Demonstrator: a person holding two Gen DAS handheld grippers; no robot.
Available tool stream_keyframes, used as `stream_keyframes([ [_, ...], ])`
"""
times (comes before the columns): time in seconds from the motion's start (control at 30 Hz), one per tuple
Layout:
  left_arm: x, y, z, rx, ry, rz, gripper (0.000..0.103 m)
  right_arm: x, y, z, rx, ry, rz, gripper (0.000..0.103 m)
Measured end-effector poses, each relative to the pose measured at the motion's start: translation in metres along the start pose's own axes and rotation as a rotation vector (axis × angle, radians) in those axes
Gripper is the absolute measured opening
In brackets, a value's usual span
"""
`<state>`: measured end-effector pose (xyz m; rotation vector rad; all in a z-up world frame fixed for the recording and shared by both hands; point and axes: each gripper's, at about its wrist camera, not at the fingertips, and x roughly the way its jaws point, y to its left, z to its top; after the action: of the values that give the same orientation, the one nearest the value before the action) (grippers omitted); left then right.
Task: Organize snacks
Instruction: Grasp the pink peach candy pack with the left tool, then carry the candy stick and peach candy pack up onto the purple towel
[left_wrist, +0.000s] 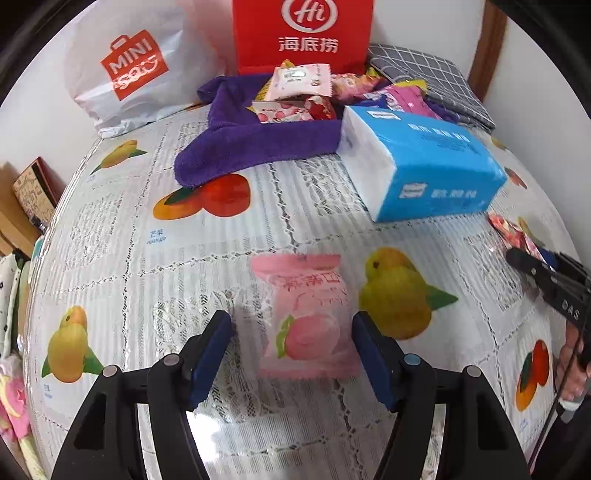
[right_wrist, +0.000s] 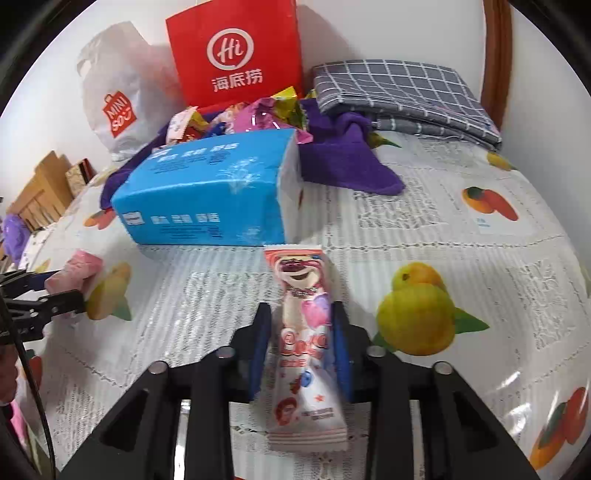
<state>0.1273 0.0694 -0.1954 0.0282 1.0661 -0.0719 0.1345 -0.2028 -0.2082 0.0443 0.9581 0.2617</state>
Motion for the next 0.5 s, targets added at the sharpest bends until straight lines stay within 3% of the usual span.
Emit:
stream_keyframes([
  [0.13,0.004,-0.002,0.001,-0.01,-0.019,0.012,0.066,0.001,0.004,0.0,-0.015,0.003,0.007,0.045],
  [0.2,0.006,-0.002,0.003,-0.017,-0.029,0.017,0.064,0.002,0.007,0.001,-0.031,0.006,0.011,0.053],
  [0.23,0.006,-0.003,0.004,-0.016,-0.035,0.019,0.061,0.003,0.009,0.001,-0.044,0.009,0.009,0.054],
  [0.3,0.005,-0.004,0.004,-0.011,-0.051,0.023,0.044,0.004,0.014,0.001,-0.063,0.013,-0.016,0.055],
  [0.37,0.004,-0.006,0.003,-0.004,-0.053,0.014,0.039,0.003,0.014,0.001,-0.061,0.012,-0.024,0.055],
  [0.43,0.003,-0.008,0.003,0.009,-0.05,0.004,0.037,0.003,0.01,0.001,-0.04,0.008,-0.025,0.051],
  [0.5,0.001,-0.008,0.001,0.007,-0.046,-0.01,0.037,0.001,0.004,0.002,-0.005,0.001,-0.056,0.031],
])
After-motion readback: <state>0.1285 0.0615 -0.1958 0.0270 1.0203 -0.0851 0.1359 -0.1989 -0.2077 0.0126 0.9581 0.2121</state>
